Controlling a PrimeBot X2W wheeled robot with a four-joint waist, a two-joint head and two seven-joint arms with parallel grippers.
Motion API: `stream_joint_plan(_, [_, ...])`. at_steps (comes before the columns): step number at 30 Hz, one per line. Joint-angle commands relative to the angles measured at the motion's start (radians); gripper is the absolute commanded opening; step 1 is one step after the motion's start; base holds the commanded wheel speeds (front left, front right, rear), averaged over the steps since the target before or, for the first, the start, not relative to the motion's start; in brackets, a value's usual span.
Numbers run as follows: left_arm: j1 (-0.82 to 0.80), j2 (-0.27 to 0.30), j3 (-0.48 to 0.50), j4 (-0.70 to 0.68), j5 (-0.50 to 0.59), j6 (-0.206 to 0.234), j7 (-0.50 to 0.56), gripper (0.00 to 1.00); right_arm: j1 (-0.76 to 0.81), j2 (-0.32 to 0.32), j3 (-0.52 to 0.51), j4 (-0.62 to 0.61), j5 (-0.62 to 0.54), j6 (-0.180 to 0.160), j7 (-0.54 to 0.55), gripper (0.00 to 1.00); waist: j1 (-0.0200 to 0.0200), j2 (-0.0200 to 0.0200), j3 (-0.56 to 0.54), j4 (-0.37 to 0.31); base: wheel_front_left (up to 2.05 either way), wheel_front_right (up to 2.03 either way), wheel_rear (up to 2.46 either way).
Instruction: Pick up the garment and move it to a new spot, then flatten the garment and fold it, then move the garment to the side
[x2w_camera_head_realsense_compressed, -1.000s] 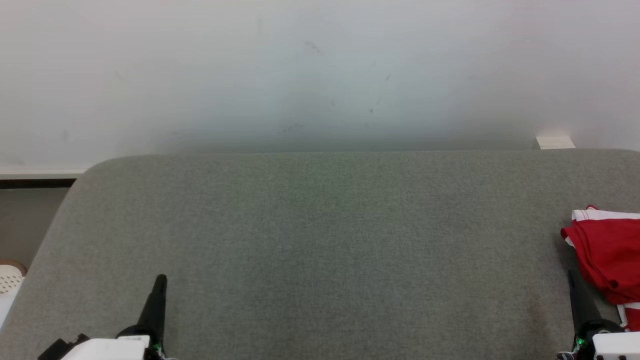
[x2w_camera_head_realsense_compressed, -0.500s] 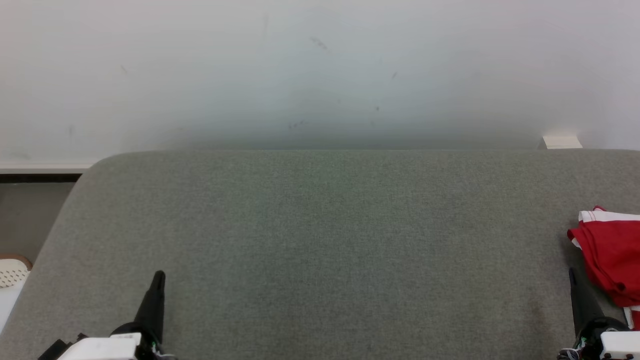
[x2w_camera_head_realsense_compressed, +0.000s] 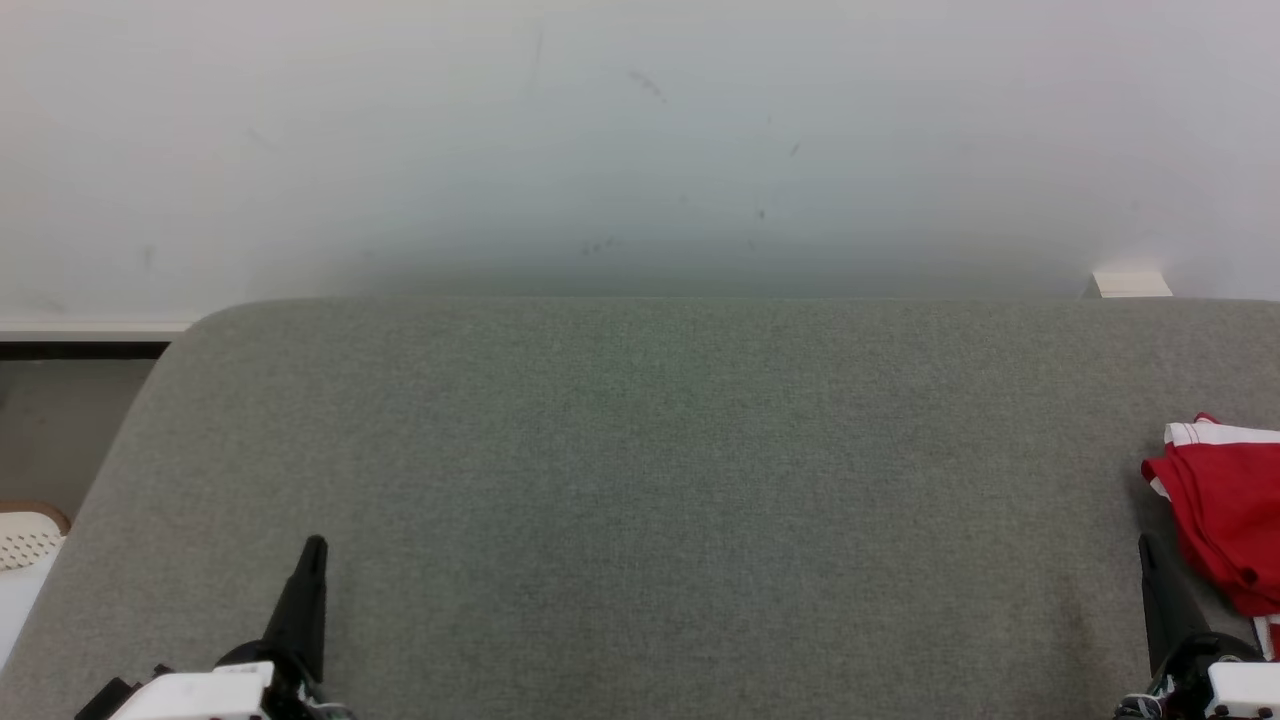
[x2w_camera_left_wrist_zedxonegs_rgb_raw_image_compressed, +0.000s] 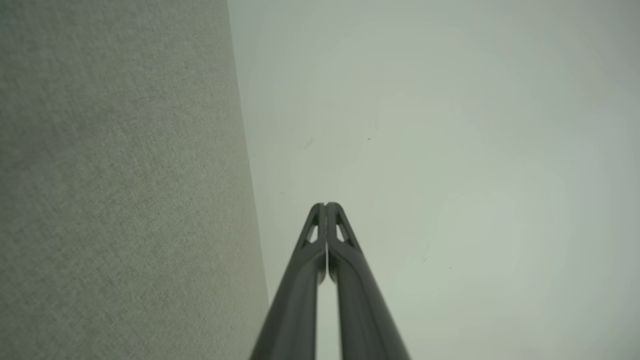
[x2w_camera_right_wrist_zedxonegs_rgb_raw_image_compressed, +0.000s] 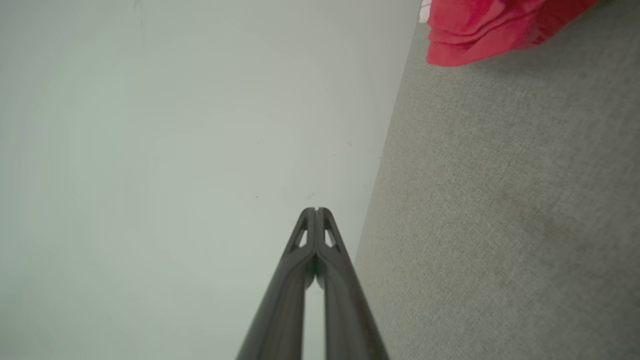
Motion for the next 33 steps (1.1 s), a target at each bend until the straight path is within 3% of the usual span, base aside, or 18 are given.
stream_joint_plan(1, [-0.007, 0.006, 0.003, -0.003, -0.013, -0.006, 0.004, 0.0, -0.012, 0.0, -0.005, -0.006, 0.001, -0.002, 0.004, 0.0, 0.0, 0.0, 0.0, 0.0, 0.0, 0.0, 0.0])
stream_joint_plan(33, [-0.007, 0.006, 0.002, -0.004, -0.013, -0.006, 0.004, 0.0, -0.012, 0.0, -0.005, -0.005, 0.001, -0.002, 0.004, 0.0, 0.0, 0.0, 0.0, 0.0, 0.0, 0.0, 0.0])
